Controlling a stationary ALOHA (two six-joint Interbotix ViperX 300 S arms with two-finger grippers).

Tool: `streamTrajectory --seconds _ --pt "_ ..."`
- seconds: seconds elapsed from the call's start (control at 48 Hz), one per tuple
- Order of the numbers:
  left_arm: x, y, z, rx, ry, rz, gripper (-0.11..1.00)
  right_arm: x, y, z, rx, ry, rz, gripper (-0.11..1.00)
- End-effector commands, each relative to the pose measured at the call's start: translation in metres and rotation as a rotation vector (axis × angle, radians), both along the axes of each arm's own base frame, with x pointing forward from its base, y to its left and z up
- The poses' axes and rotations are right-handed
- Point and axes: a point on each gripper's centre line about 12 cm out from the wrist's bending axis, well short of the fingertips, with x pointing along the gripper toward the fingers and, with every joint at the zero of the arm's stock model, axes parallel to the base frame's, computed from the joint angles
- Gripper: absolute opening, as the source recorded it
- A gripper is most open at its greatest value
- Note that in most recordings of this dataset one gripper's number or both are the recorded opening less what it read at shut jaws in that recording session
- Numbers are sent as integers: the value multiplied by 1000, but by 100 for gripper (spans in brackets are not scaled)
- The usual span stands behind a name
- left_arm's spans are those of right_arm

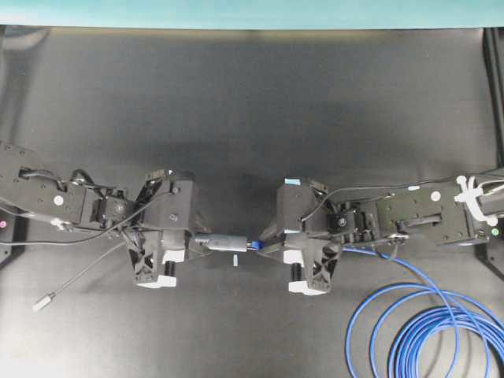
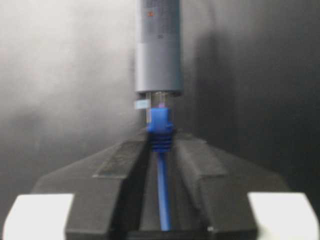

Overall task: Insert the LAN cable into the hub.
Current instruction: 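Push the blue plug with the right gripper into the hub port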

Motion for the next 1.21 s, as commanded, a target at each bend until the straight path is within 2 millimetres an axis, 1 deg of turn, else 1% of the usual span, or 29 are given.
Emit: streamTrajectory --seconds 0.0,0.292,0.604,0.959,1.188 --pt "10 0 12 2 -46 -1 28 16 1 20 2 -75 2 13" --pt "14 0 15 2 -62 -2 28 24 2 24 -8 -91 11 13" --pt "16 1 16 1 -74 -1 28 26 2 24 -13 -91 15 13" --pt "24 1 19 31 -85 -16 28 29 3 25 -19 -89 20 13" --pt "25 1 18 32 -84 -16 28 30 3 25 -23 -80 22 13"
